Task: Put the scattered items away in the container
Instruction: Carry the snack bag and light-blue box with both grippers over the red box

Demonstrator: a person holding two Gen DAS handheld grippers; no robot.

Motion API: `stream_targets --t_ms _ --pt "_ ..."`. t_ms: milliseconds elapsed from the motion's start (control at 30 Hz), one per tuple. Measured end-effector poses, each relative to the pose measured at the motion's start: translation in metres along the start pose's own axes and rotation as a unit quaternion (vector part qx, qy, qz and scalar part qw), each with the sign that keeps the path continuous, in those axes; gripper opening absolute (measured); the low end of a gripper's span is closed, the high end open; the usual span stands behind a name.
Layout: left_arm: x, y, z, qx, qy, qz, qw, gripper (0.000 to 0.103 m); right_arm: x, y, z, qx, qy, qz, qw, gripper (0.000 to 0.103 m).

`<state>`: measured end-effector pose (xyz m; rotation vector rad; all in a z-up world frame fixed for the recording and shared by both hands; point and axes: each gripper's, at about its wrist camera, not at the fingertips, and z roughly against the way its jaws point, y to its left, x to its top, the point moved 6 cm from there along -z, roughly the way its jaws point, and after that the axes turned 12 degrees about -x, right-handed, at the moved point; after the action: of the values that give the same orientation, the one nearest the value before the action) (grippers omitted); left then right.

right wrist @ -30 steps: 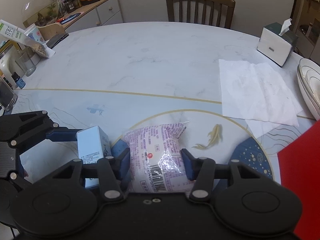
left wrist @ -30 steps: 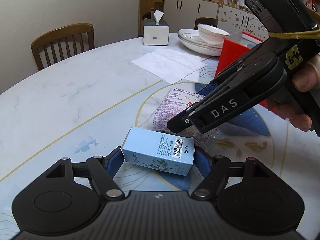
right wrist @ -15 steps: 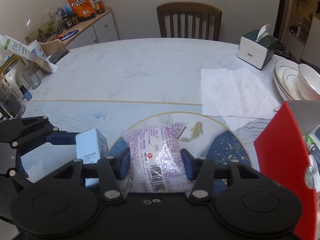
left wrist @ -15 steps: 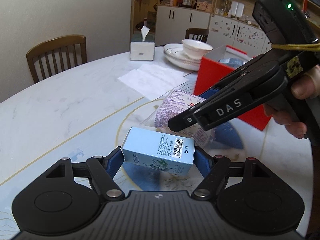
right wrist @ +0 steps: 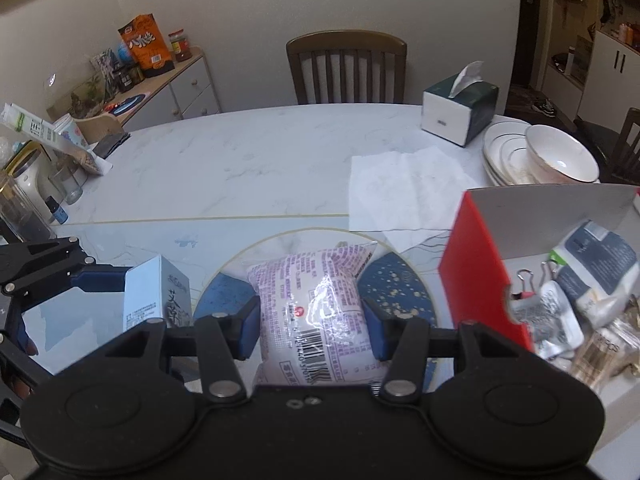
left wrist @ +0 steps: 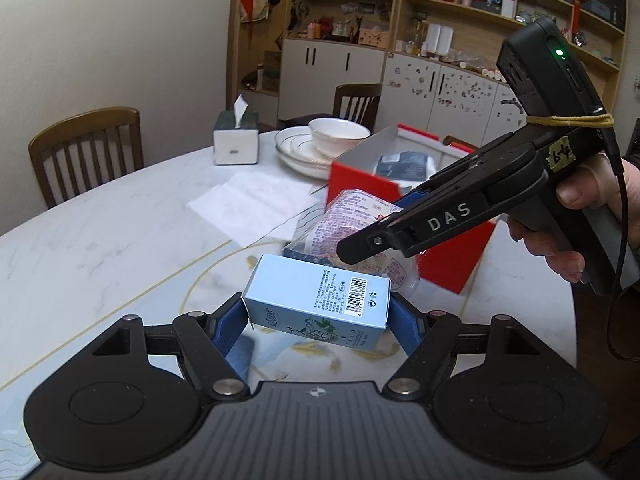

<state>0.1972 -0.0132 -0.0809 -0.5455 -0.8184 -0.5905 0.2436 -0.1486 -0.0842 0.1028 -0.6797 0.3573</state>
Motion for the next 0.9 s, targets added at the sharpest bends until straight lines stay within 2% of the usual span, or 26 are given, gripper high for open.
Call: stream_targets --t_ms 433,900 --pt "0.035 -0.049 -0.013 -0.027 -0.019 -0.031 0.999 0.075 -0.011 -0.063 0.044 -0.026 -0.033 -0.032 0.999 0.051" --pt "0.074 -0.092 -0.057 -0.045 -0.018 -0.064 0.9967 0.075 -0.022 -0.134 0.076 -0.053 -0.055 -0.054 0.996 0.051"
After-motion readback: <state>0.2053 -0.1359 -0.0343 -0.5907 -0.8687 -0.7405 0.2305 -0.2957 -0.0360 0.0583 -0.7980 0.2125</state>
